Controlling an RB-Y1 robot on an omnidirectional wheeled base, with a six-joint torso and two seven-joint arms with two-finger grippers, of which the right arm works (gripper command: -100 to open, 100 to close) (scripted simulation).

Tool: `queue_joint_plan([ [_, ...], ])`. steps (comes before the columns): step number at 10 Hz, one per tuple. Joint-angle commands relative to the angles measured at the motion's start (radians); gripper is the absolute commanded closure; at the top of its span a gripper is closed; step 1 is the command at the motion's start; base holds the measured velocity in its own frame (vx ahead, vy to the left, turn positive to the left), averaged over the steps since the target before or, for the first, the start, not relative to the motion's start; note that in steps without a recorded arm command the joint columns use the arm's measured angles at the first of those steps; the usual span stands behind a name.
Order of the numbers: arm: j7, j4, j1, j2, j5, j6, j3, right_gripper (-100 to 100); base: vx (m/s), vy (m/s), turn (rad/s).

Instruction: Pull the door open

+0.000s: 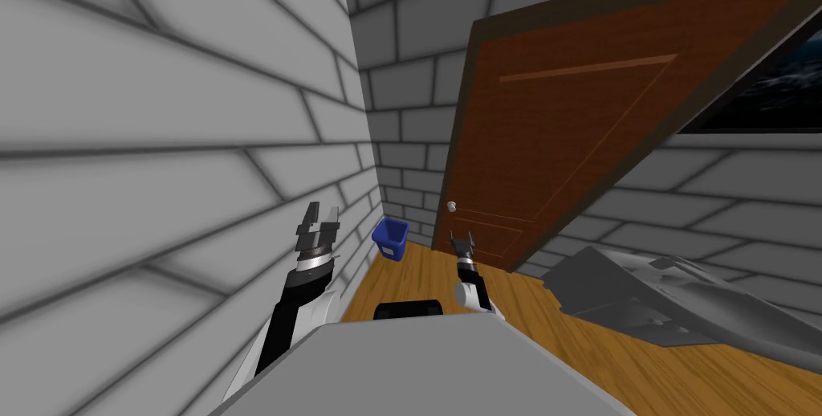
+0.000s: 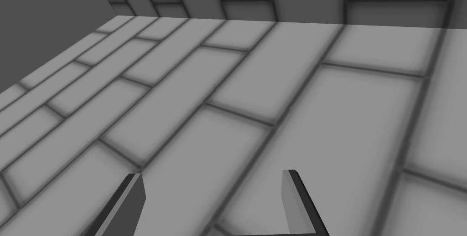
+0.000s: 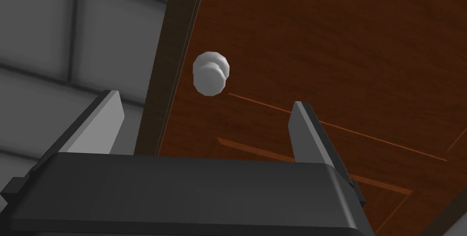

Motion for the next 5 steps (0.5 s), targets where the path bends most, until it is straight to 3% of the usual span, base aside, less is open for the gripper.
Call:
queue_joint_plan([
  [1,-0.029,0.034,-0.008,-0.003,-0.025,-0.007,0.009,-100,0.090,-0.040,0.060],
  [5,-0.098,0.117,-0.032,-0.014,-0.082,-0.025,0.027,-100,0.086,-0.035,0.055],
])
